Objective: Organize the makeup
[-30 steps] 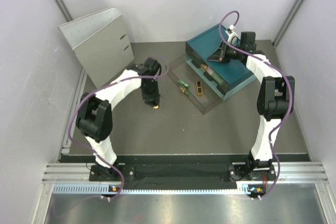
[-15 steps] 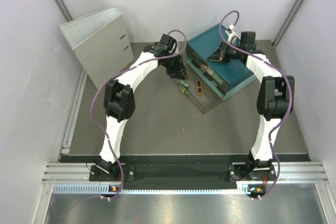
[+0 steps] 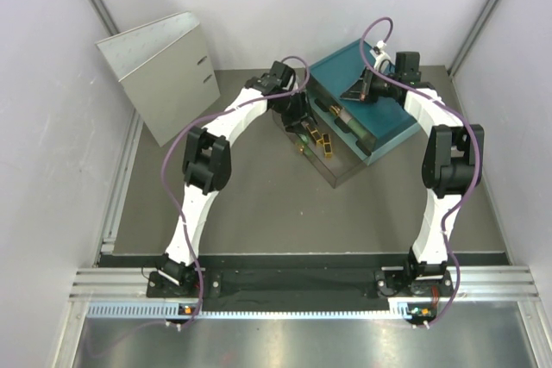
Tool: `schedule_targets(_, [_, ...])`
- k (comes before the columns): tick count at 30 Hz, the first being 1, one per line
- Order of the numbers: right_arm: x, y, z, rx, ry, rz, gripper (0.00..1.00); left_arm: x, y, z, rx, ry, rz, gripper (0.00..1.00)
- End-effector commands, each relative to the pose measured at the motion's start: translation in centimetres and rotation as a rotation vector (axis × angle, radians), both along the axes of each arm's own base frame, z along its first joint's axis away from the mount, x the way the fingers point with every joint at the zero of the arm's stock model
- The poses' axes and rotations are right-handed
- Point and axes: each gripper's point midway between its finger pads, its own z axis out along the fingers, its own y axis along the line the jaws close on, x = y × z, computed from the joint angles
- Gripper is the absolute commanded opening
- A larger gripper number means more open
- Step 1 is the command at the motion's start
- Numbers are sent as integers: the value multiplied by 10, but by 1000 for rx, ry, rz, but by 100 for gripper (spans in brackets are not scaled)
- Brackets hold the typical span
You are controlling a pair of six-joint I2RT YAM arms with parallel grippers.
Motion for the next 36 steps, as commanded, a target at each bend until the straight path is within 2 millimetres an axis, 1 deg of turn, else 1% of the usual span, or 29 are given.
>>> schedule_targets(1, [-54, -49, -158, -294, 438, -119, 1, 10, -9, 26, -73, -47, 9, 54])
schedule_targets(2, [-55, -49, -159, -294, 440, -117, 1, 12, -9, 28, -71, -56, 13, 54])
schedule_targets(4, [-54, -49, -159, -293, 438, -118, 1, 16, -8, 45, -82, -109, 15, 54])
schedule_targets(6, [-54, -49, -159, -295, 437, -118, 1, 20, -4, 57, -89, -155, 21, 54])
schedule_targets(7, [-54, -49, -159, -293, 438, -117, 1, 21, -2, 78, -110, -206, 24, 54])
schedule_targets(8, [-53, -49, -159, -293, 436, -121, 0, 21, 2, 78, -101, -218, 20, 54])
schedule_targets(9, [-54, -49, -159, -294, 439, -119, 1, 20, 7, 92, -95, -259, 23, 55])
schedule_targets(10, [-54, -48, -159, -293, 439, -118, 1, 18, 12, 94, -79, -271, 18, 56])
schedule_targets(11, [-54, -49, -158, -294, 435, -118, 1, 15, 20, 87, -44, -279, 5, 64])
schedule_targets(12, [-54, -49, -159, -294, 438, -119, 0, 12, 27, 93, -28, -302, 3, 65])
schedule_targets(13, [-54, -49, -159, -293, 439, -120, 1, 6, 36, 82, 7, -278, -1, 66])
schedule_targets(14, [-54, -49, -159, -293, 441, -121, 1, 3, 42, 77, 30, -290, -26, 66])
schedule_targets(15, [-53, -49, -158, -292, 438, -121, 1, -3, 47, 82, 38, -301, -35, 68])
schedule_targets(16, [-54, -49, -159, -292, 442, -120, 0, -10, 54, 69, 69, -286, -53, 68])
schedule_targets(17, [-54, -50, -160, -292, 444, -121, 1, -15, 57, 66, 78, -282, -65, 69])
schedule_targets(18, [-54, -50, -160, -292, 443, -121, 1, -21, 61, 72, 81, -299, -71, 72])
schedule_targets(19, [-54, -49, -159, -292, 441, -120, 0, -31, 66, 58, 102, -265, -81, 75])
schedule_targets(20, [-54, -49, -158, -292, 439, -121, 0, -36, 71, 54, 123, -267, -91, 80])
schedule_targets(21, [-54, -49, -160, -292, 442, -120, 0, -41, 76, 58, 132, -276, -91, 86])
schedule_targets(22, [-54, -49, -158, -290, 439, -120, 1, -51, 82, 46, 153, -259, -113, 93])
schedule_targets(23, [-54, -49, -159, -291, 441, -119, 1, -55, 85, 43, 166, -259, -118, 98])
schedule_targets(24, [-54, -49, -159, -292, 441, -120, 1, -60, 89, 48, 172, -271, -123, 99])
schedule_targets(25, [-54, -49, -159, -291, 442, -121, 1, -68, 92, 40, 183, -257, -141, 99])
schedule_targets(26, [-54, -50, -159, -291, 441, -122, 0, -71, 96, 38, 203, -271, -157, 99])
schedule_targets(27, [-54, -50, -159, -291, 441, -122, 1, -73, 97, 40, 204, -288, -171, 99])
schedule_targets(29, [-54, -48, -159, -291, 441, -120, 1, -80, 102, 30, 235, -300, -214, 99])
schedule_targets(30, [-54, -49, -160, -291, 444, -122, 1, -78, 103, 27, 246, -321, -228, 99])
schedule_targets(32, [-54, -49, -159, -290, 443, -122, 1, -79, 105, 13, 277, -341, -274, 99])
schedule_targets(36, [-54, -49, -159, -290, 442, -120, 1, -75, 99, -12, 289, -382, -348, 99])
